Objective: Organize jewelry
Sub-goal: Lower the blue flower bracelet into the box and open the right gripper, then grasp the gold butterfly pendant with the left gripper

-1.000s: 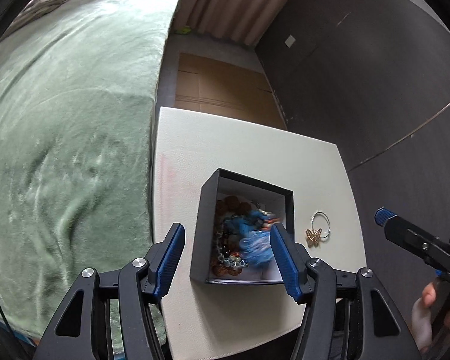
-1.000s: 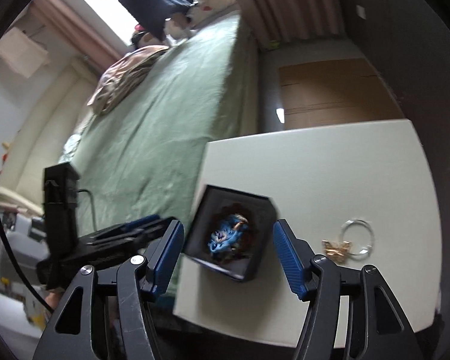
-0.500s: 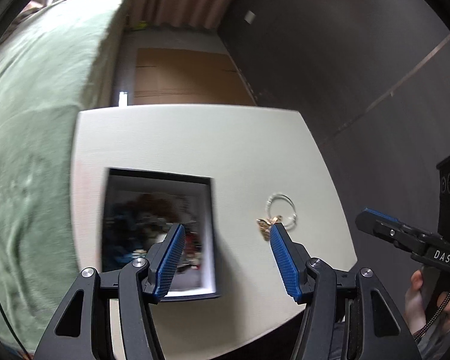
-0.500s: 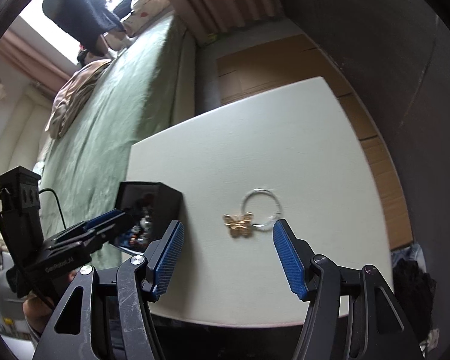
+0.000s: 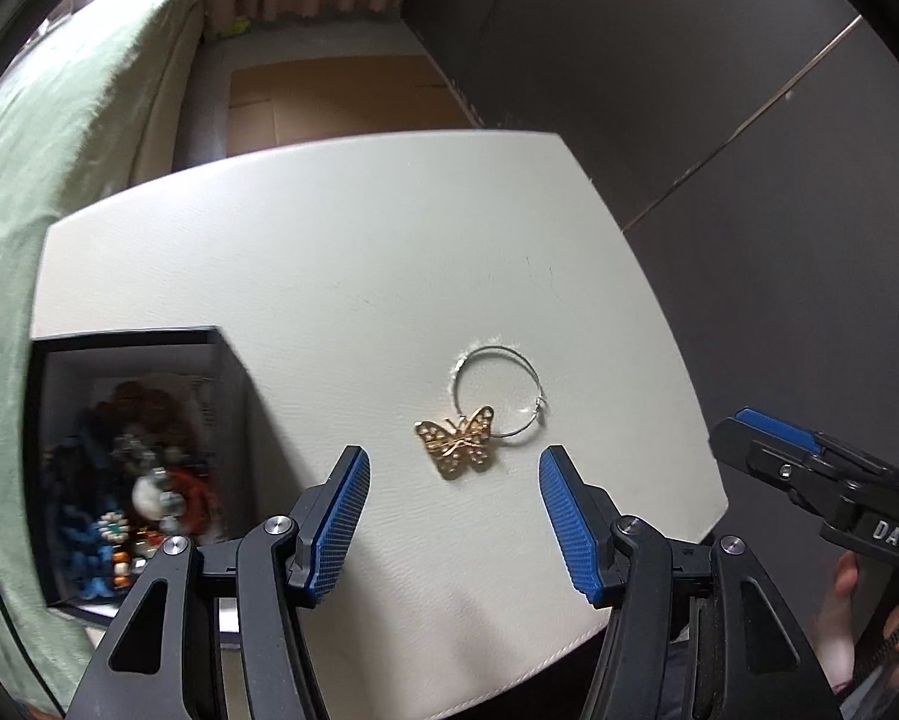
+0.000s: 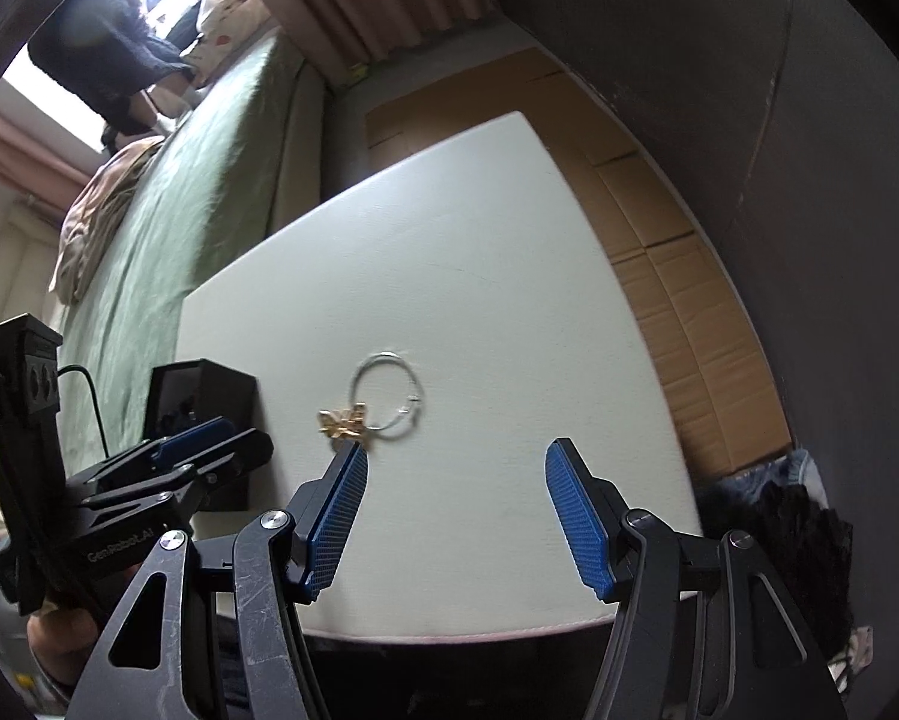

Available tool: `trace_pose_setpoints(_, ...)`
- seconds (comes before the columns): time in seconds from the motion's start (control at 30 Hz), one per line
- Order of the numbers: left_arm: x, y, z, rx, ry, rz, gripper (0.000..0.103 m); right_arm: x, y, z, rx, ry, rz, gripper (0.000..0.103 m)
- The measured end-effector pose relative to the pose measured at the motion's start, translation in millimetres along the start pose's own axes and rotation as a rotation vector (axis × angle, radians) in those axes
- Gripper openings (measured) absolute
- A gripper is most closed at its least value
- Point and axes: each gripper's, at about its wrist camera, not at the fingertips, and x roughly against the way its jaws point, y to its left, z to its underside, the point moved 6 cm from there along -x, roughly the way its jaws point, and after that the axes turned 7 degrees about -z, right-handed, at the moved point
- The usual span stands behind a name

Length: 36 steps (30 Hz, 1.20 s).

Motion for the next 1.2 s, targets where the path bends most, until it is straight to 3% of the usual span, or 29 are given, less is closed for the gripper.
trace_pose_setpoints(0.37,-43.4,-7.7,-0.9,0.041,0.081,-0.051,0.06,-0.9,-24.6,-6.3,-0.036,-0.006,-0.037,0.062)
trace_pose_setpoints(0.7,-57.9,-22.1,-7.4,-0.007,0.04,-0.149,0.06,-4.5,-37.2,-7.2,-0.042,0.001,-0.026,0.062)
trace_pose_setpoints(0.83,-57.7,-23.3,-5.5,-0.057,0.018,-0.23,0.041,-5.6,-36.0,-7.7,-0.034,0.0,-0.014,0.062)
trace_pose_setpoints(0.97,-52.8,-17.3,-6.2,-0.028,0.024,-0.15,0.041,-10.3,-29.7,-7.3,-0.025,0.007,-0.009,0.062)
trace_pose_setpoints(1.2,-26.0,-2.0,-10.8,0.008,-0.02,-0.105,0.041,-23.5,-17.0,-8.0,-0.007,0.018,-0.019,0.062)
